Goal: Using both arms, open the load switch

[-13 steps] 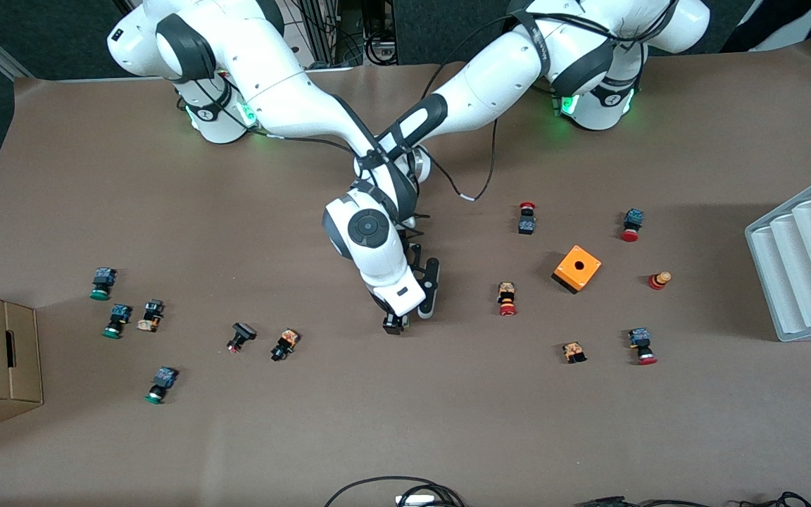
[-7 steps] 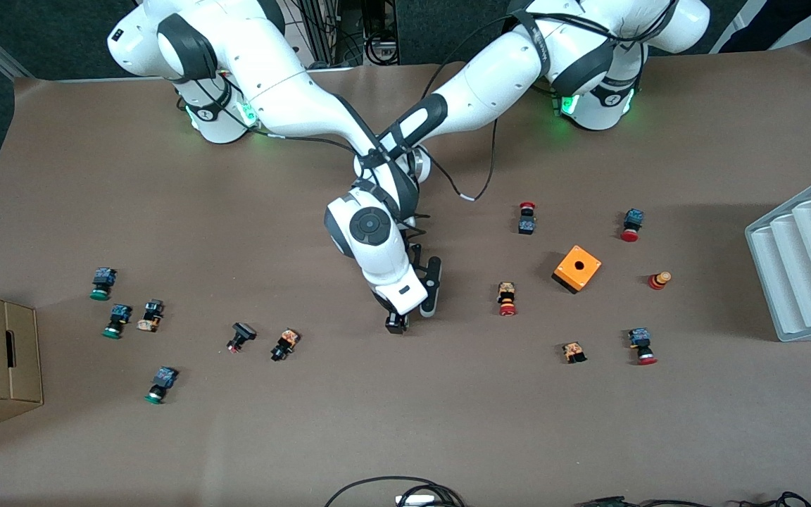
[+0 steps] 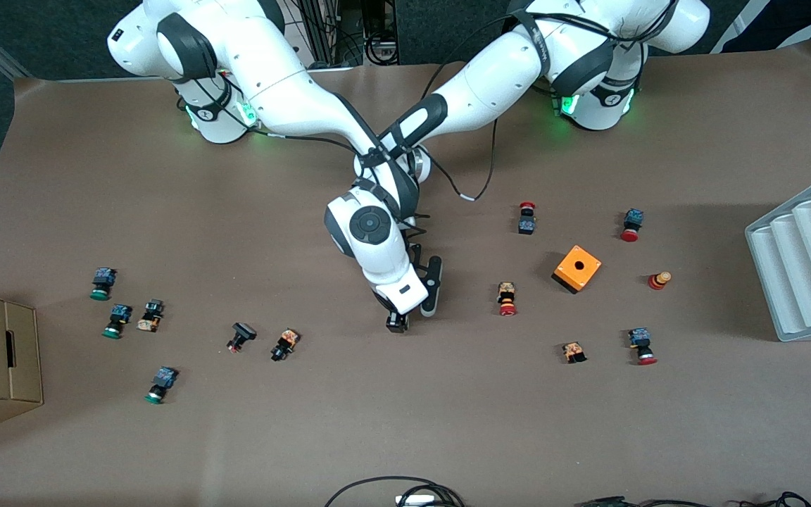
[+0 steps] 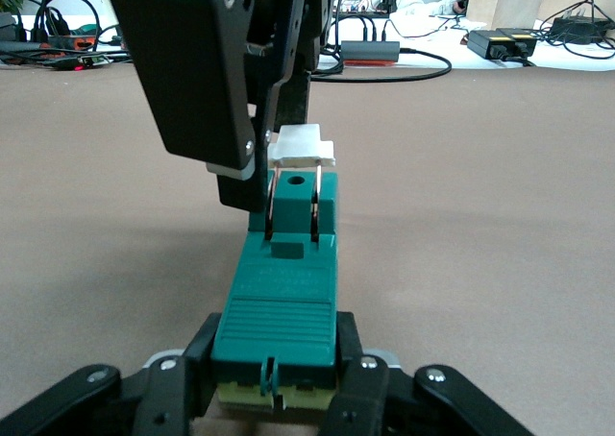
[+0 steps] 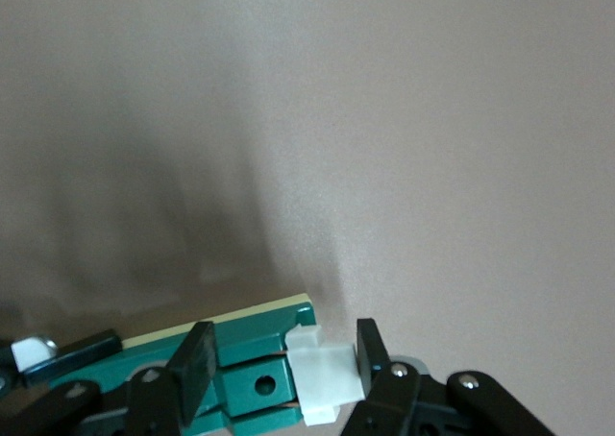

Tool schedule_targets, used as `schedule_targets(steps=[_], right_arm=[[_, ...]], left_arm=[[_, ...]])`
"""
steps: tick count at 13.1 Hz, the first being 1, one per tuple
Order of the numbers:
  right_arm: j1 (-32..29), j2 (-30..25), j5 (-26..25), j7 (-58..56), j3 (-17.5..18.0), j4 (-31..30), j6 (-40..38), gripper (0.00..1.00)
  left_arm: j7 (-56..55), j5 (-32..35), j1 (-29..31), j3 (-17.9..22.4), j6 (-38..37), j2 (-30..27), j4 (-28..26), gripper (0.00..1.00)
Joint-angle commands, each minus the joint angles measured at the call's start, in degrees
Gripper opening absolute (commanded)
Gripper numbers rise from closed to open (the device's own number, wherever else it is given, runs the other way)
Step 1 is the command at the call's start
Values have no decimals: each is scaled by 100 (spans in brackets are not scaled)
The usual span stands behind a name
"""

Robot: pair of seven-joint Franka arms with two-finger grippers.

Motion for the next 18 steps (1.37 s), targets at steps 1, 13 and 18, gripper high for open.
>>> schedule_targets(steps=[1, 13, 18], right_arm=[[43, 114, 183, 21, -77, 97, 71, 66], [60, 70, 183, 21, -77, 88, 9, 65], [61, 8, 174, 4, -77, 1, -8, 63]], left_arm=[[-116, 39, -164, 32, -41, 84, 82, 46], [-116, 39, -164, 32, -32, 84, 82, 46], [-116, 39, -164, 32, -32, 84, 82, 46]])
